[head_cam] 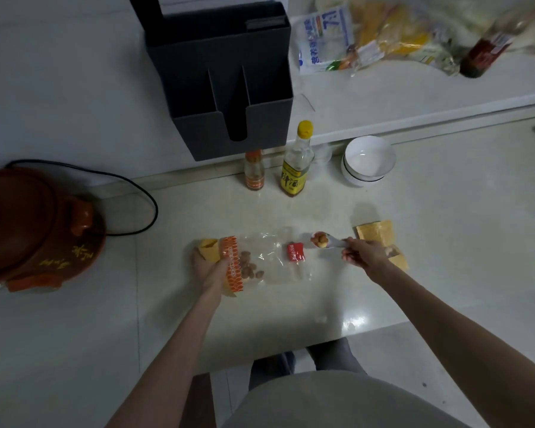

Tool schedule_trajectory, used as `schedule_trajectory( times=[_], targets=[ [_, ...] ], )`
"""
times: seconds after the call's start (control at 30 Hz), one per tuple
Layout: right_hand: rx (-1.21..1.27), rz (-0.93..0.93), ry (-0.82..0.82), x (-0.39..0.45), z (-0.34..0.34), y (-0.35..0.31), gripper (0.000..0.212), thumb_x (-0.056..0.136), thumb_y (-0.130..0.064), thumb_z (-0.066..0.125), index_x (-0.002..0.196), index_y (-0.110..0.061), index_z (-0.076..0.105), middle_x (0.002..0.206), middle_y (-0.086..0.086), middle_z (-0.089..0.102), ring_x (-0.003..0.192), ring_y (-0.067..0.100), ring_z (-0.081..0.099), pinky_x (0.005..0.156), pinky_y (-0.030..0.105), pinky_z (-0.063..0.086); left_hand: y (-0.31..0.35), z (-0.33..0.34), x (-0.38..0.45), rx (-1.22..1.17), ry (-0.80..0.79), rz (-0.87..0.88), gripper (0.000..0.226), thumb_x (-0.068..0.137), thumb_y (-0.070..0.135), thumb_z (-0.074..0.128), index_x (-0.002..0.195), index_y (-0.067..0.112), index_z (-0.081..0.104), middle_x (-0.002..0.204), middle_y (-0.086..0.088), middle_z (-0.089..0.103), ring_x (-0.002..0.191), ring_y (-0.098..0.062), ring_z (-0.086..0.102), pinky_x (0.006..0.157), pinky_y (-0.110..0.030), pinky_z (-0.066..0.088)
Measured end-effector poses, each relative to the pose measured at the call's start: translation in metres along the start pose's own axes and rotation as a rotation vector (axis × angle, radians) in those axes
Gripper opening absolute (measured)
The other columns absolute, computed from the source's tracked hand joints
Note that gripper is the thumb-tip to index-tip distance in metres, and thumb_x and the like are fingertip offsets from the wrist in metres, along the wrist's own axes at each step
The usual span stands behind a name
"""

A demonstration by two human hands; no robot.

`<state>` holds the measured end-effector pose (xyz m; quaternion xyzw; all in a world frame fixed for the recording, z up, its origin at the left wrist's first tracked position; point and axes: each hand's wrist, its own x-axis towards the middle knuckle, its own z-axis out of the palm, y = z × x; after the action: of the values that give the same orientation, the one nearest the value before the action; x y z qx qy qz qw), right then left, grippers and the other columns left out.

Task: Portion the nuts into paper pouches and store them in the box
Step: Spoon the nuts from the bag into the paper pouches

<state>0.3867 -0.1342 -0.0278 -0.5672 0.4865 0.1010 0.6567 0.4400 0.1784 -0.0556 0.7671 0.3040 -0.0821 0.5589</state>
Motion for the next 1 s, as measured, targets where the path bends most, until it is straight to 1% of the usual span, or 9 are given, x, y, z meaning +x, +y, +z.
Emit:
schedule_trajectory(
  times=[0.1,0.17,0.23,0.33,0.5,0.63,0.8,0.87,1.0],
  targets=[
    [0.006,-0.056,-0.024,-0.009,-0.006,-0.024,0.014,0.094,-0.008,0.054,0.089,0.004,0.059,0.059,0.015,0.054,0.033,0.010,0.051,0.036,0.014,0.042,0.019,0.014,-0.009,-0.003,-0.067,0.126,0.041,0.070,-0.003,0.078,0.099,0.016,0.056,0.081,0.003,0.062,0.061,0.000,0.063,0.051,-0.009,0.045],
    [-0.004,-0.115,-0.069,-0.019,-0.009,-0.046,0.016,0.093,-0.008,0.054,0.091,0.006,0.061,0.057,0.014,0.055,0.036,0.011,0.051,0.037,0.016,0.041,0.030,0.023,-0.017,0.017,-0.154,0.191,0.049,0.070,0.003,0.080,0.105,0.023,0.051,0.094,-0.004,0.063,0.072,-0.003,0.065,0.058,-0.009,0.050],
    [-0.030,-0.175,-0.133,-0.032,-0.011,-0.069,0.018,0.092,-0.010,0.056,0.089,0.006,0.064,0.052,0.009,0.058,0.040,0.014,0.052,0.041,0.019,0.043,0.039,0.032,-0.025,0.099,-0.265,0.277,0.058,0.071,0.015,0.082,0.112,0.035,0.047,0.111,-0.001,0.058,0.091,-0.008,0.062,0.070,-0.015,0.053],
    [-0.084,-0.256,-0.253,-0.061,-0.014,-0.111,0.020,0.090,-0.013,0.058,0.091,0.003,0.070,0.056,0.007,0.059,0.047,0.015,0.053,0.050,0.022,0.043,0.062,0.045,-0.042,0.208,-0.358,0.418,0.062,0.071,0.025,0.082,0.113,0.051,0.044,0.116,0.009,0.054,0.103,-0.011,0.056,0.085,-0.028,0.052],
    [-0.224,-0.452,-0.324,-0.116,-0.018,-0.178,0.024,0.089,-0.012,0.060,0.085,0.010,0.068,0.053,0.007,0.059,0.046,0.015,0.052,0.048,0.021,0.043,0.111,0.067,-0.071,0.183,-0.368,0.616,0.056,0.071,0.025,0.076,0.113,0.046,0.047,0.111,0.011,0.058,0.103,-0.019,0.057,0.087,-0.040,0.052],
    [-0.316,-0.572,-0.311,-0.153,-0.018,-0.214,0.024,0.091,-0.009,0.056,0.078,0.008,0.068,0.052,0.011,0.059,0.041,0.017,0.050,0.042,0.021,0.039,0.147,0.079,-0.084,0.128,-0.362,0.705,0.056,0.071,0.024,0.079,0.117,0.036,0.050,0.115,0.008,0.061,0.107,-0.019,0.058,0.090,-0.045,0.052],
    [-0.409,-0.691,-0.210,-0.183,-0.012,-0.232,0.021,0.091,-0.006,0.057,0.080,0.005,0.072,0.050,0.012,0.061,0.036,0.018,0.050,0.040,0.020,0.041,0.183,0.085,-0.094,0.098,-0.292,0.814,0.060,0.068,0.032,0.081,0.117,0.041,0.047,0.112,0.015,0.061,0.103,-0.011,0.058,0.081,-0.024,0.051],
    [-0.488,-0.757,-0.163,-0.192,-0.006,-0.234,0.022,0.090,-0.008,0.057,0.076,0.003,0.071,0.048,0.009,0.063,0.035,0.015,0.052,0.040,0.018,0.041,0.193,0.087,-0.096,0.090,-0.314,0.842,0.062,0.068,0.032,0.080,0.118,0.042,0.046,0.113,0.015,0.060,0.105,-0.012,0.058,0.084,-0.027,0.052],
    [-0.739,-1.124,-0.019,-0.211,0.001,-0.238,0.028,0.090,-0.013,0.056,0.070,0.002,0.069,0.044,0.002,0.062,0.036,0.010,0.054,0.047,0.016,0.045,0.208,0.083,-0.101,0.088,-0.303,0.896,0.066,0.068,0.031,0.080,0.121,0.043,0.042,0.114,0.016,0.057,0.106,-0.010,0.055,0.084,-0.021,0.050]
  ],
)
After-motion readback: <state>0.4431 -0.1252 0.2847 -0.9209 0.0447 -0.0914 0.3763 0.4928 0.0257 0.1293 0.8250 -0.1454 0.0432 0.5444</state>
